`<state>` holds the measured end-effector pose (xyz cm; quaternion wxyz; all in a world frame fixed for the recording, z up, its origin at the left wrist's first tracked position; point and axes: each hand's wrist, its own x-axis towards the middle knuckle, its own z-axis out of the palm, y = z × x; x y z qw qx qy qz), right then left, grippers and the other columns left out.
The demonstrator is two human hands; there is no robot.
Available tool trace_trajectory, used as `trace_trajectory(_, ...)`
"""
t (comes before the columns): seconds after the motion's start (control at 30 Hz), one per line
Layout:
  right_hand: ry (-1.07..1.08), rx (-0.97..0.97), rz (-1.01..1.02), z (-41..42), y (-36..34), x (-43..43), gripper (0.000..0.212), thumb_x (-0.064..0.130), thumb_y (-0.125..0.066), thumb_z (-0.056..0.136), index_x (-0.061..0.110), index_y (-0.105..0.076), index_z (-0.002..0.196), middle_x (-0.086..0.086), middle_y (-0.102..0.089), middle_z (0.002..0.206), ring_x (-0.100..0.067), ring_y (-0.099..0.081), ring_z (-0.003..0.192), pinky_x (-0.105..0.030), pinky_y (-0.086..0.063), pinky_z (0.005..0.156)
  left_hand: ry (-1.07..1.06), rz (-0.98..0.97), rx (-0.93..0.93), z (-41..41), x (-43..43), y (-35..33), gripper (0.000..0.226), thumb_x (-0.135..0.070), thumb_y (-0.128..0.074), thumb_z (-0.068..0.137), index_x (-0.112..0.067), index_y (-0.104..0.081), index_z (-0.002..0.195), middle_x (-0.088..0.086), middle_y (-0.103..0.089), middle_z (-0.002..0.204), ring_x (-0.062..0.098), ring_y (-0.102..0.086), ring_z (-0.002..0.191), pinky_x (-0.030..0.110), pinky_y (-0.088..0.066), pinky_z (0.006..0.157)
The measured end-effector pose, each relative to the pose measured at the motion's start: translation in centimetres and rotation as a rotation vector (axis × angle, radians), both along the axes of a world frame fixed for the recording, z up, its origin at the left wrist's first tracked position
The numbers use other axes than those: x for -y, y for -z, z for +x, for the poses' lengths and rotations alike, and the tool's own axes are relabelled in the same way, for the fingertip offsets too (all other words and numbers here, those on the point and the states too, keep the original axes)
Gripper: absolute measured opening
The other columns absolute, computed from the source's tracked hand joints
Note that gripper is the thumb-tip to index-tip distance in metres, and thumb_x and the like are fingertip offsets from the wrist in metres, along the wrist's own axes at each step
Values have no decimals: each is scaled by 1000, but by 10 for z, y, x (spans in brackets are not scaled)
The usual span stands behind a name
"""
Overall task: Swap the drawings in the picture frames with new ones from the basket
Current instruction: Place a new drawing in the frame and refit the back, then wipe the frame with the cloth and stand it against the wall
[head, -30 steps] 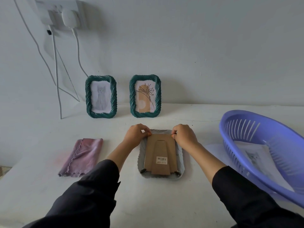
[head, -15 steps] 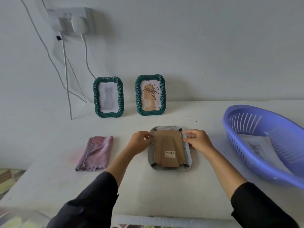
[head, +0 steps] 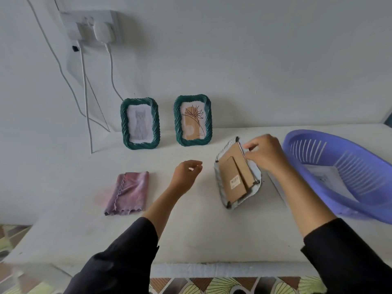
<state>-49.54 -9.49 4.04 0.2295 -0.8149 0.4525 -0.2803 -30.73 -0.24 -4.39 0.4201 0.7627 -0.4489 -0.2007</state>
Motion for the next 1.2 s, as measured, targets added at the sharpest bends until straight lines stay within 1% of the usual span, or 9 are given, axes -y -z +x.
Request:
trace_trajectory(0.13, -92, -123, -70, 22, -23, -19, 14, -1, -61, 74, -10, -69, 82, -23, -65, 75, -20, -54, 63, -21, -37, 54, 53, -186, -337, -25, -2, -29, 33, -21, -44, 98, -12, -53, 128, 6, -60, 102, 19, -56, 89, 24, -48, 74)
trace_trajectory(0.23, -257, -31, 26, 37, -24, -38, 13, 8, -63, 82, 1, -72, 88, -8, -69, 82, -12, -58, 63, -18, -41, 60, 88, -256, -617, -40, -5, -45, 37, -29, -37, 100, -25, -41, 136, 4, -59, 104, 18, -58, 91, 26, -49, 76)
trace_trajectory(0.33, -345, 65, 169, 45, -7, -45, 19, 14, -58, 89, 7, -71, 102, -10, -71, 86, -15, -62, 69, -22, -46, 69, -3, -303, -694, -37, -6, -47, 42, -27, -39, 99, -28, -35, 141, 8, -56, 124, 22, -57, 110, 30, -48, 85)
trace_trajectory(0.47, -153, 57, 150, 43, 42, -31, 28, 11, -48, 93, 6, -66, 114, -9, -67, 116, -19, -62, 102, -22, -43, 84, -110, -113, -483, -18, -15, -30, 52, -6, -45, 92, -24, -37, 140, 15, -60, 119, 30, -61, 102, 38, -55, 82)
trace_trajectory(0.63, -35, -80, 188, 33, 93, -22, 43, 16, -39, 97, 8, -41, 139, -9, -41, 146, -23, -40, 134, -29, -31, 108, -130, 132, -89, -13, -25, -1, 44, -16, -41, 95, -19, -42, 140, 13, -55, 133, 29, -53, 118, 30, -43, 92)
trace_trajectory(0.83, -49, -222, 103, 32, 119, -23, 46, 18, -31, 99, 5, -31, 143, -9, -30, 152, -19, -25, 142, -27, -17, 115, -140, 180, 153, -22, -28, 22, 47, -14, -41, 91, -12, -43, 138, 12, -53, 133, 31, -42, 124, 37, -35, 107)
trace_trajectory(0.97, -71, -257, 72, 30, 121, -21, 47, 20, -30, 99, 6, -30, 144, -9, -29, 153, -19, -25, 142, -28, -18, 116, -175, 245, 258, -25, -27, 22, 41, -22, -39, 92, -14, -50, 131, 12, -51, 133, 32, -41, 123, 38, -33, 106)
trace_trajectory(1.1, -101, -271, 71, 28, 119, -20, 47, 20, -29, 100, 6, -28, 144, -8, -28, 153, -18, -23, 143, -27, -17, 115, -427, 327, 408, 3, -35, 13, 53, -44, -39, 93, -22, -35, 141, 13, -22, 154, 32, -17, 143, 47, -8, 117)
trace_trajectory(1.2, -109, -277, 70, 27, 118, -20, 47, 20, -29, 100, 6, -27, 145, -8, -27, 154, -18, -23, 143, -26, -17, 115, -602, 499, 455, 41, -51, 15, 73, -53, -44, 89, -23, -13, 148, 18, 3, 157, 40, 7, 145, 56, 7, 114)
